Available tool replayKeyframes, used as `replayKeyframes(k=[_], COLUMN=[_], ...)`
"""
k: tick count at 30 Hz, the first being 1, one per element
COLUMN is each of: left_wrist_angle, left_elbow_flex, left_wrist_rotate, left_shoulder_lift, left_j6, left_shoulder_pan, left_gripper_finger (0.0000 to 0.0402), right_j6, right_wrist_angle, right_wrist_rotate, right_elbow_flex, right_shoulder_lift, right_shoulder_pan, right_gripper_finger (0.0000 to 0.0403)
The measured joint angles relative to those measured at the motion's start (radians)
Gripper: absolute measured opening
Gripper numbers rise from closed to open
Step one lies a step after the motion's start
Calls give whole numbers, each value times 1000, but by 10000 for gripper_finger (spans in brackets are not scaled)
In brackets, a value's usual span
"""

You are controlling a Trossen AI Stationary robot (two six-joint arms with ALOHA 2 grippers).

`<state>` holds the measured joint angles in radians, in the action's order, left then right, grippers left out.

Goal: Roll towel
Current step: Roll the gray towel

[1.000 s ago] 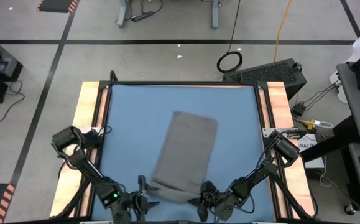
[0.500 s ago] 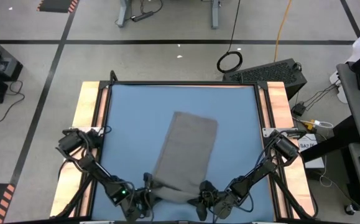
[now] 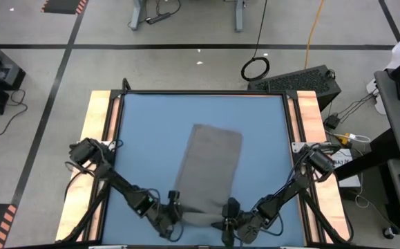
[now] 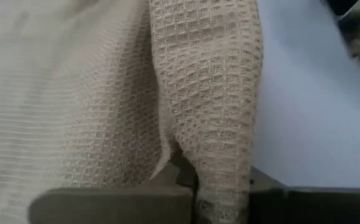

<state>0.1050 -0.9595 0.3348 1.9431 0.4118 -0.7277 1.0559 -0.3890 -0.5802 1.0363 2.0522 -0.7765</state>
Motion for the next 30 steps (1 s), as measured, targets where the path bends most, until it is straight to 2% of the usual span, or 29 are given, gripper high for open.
replayKeyframes(k=[6,8,12,16,22,30], left_wrist_angle=[1,-2,2,33,31,37], left_elbow_flex=[-2,-2,1,2,3,3], left_wrist_rotate=[-201,-284,-435,-587,-664,-674], left_shoulder_lift=[-6,-14,-28,-27,-27,-27], left_j6=[118,153,162,206,212,217], left_shoulder_pan=[95,135,214,284,326,335], left_gripper_finger=[31,29,21,20,19,19], right_j6=[-192,-207,-204,-176,-160,-124], right_wrist_angle=[228,338,608,643,675,889], right_wrist_rotate=[24,32,34,31,38,35], right_elbow_flex=[0,7,57,120,232,403], right_shoulder_lift=[-136,-198,-262,-246,-115,21], right_shoulder_pan=[-4,-11,-32,-39,-39,-22], right_gripper_finger=[190,213,233,235,236,236])
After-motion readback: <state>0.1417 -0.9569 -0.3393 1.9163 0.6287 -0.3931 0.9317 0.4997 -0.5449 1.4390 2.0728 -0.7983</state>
